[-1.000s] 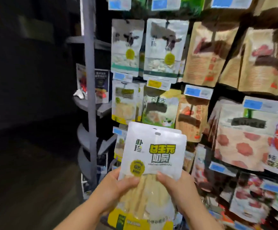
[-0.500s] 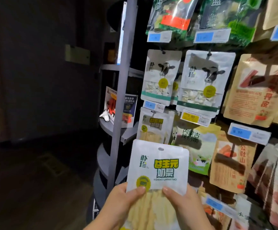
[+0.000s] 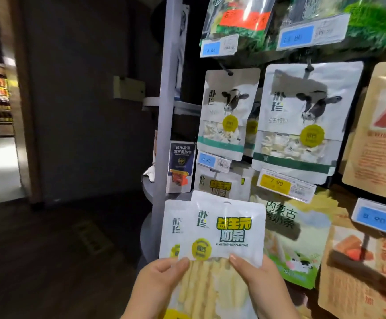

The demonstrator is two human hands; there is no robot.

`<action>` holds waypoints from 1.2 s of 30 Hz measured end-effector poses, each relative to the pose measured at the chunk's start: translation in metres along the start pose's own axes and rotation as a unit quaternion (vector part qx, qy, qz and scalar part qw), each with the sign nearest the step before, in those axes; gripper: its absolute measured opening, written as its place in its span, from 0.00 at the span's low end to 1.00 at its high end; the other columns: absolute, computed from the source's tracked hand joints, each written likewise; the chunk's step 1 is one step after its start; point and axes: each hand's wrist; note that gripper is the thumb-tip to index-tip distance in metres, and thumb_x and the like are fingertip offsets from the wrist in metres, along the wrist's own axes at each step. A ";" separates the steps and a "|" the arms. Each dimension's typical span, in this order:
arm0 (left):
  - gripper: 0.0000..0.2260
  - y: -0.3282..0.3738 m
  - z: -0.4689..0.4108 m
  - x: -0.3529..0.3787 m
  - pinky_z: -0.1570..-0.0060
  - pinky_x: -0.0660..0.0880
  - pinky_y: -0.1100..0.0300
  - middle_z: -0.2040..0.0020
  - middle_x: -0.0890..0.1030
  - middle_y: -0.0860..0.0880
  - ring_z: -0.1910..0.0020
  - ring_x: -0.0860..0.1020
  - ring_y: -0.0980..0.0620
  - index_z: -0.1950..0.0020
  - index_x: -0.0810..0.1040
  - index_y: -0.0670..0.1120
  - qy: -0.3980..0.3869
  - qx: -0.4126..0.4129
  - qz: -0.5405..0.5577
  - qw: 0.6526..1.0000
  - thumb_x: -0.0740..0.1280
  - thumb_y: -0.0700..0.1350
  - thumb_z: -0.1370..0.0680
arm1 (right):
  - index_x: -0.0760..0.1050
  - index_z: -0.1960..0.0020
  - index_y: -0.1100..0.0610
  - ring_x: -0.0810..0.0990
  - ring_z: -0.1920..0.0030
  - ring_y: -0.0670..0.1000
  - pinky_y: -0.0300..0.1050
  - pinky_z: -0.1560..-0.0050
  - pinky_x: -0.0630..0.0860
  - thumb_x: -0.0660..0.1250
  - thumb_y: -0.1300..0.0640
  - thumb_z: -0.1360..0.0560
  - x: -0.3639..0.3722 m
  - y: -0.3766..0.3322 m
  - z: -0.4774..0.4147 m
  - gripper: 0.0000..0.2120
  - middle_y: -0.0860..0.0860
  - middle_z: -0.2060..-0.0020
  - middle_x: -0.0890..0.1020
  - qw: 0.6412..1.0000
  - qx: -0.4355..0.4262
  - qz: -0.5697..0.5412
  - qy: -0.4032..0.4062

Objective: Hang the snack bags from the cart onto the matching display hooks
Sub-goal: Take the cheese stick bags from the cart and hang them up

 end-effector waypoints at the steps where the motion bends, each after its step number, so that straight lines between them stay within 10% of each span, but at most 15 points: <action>1: 0.07 -0.001 -0.003 -0.005 0.60 0.76 0.69 0.62 0.86 0.53 0.60 0.83 0.57 0.62 0.87 0.48 0.021 -0.007 0.006 1.000 0.78 0.51 0.32 | 0.84 0.48 0.53 0.84 0.47 0.57 0.61 0.40 0.76 0.78 0.50 0.43 -0.001 -0.001 -0.005 0.24 0.53 0.52 0.87 1.000 0.007 -0.010 -0.005; 4: 0.04 -0.008 -0.010 -0.028 0.65 0.76 0.69 0.63 0.86 0.50 0.62 0.83 0.56 0.62 0.87 0.45 0.075 -0.015 0.022 0.997 0.78 0.37 0.33 | 0.85 0.50 0.56 0.85 0.49 0.56 0.54 0.45 0.78 0.76 0.58 0.36 -0.003 -0.008 -0.019 0.14 0.54 0.53 0.87 0.999 0.010 -0.028 -0.029; 8: 0.11 -0.023 -0.017 -0.058 0.46 0.75 0.55 0.56 0.86 0.51 0.51 0.83 0.50 0.59 0.88 0.50 0.108 -0.031 0.012 0.994 0.82 0.45 0.40 | 0.84 0.49 0.52 0.85 0.49 0.56 0.55 0.45 0.78 0.73 0.55 0.35 -0.001 -0.008 -0.039 0.14 0.54 0.52 0.87 0.999 0.005 -0.005 -0.052; 25: 0.07 -0.017 -0.088 -0.103 0.41 0.76 0.46 0.53 0.85 0.51 0.49 0.82 0.49 0.58 0.86 0.53 0.152 0.021 0.030 0.988 0.77 0.41 0.31 | 0.82 0.53 0.58 0.85 0.55 0.54 0.46 0.52 0.78 0.72 0.68 0.28 0.042 -0.008 -0.113 0.07 0.54 0.56 0.87 0.999 0.026 -0.013 0.018; 36: 0.07 -0.002 -0.113 -0.119 0.52 0.78 0.54 0.53 0.84 0.50 0.52 0.82 0.49 0.55 0.85 0.51 0.105 0.033 -0.002 0.994 0.75 0.40 0.29 | 0.81 0.52 0.59 0.86 0.60 0.52 0.44 0.59 0.81 0.69 0.71 0.28 0.057 -0.003 -0.122 0.09 0.55 0.58 0.87 0.998 0.009 -0.035 0.059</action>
Point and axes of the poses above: each hand's wrist, its own z-axis away from the middle knuckle, its own x-axis out of the palm, y = z × x
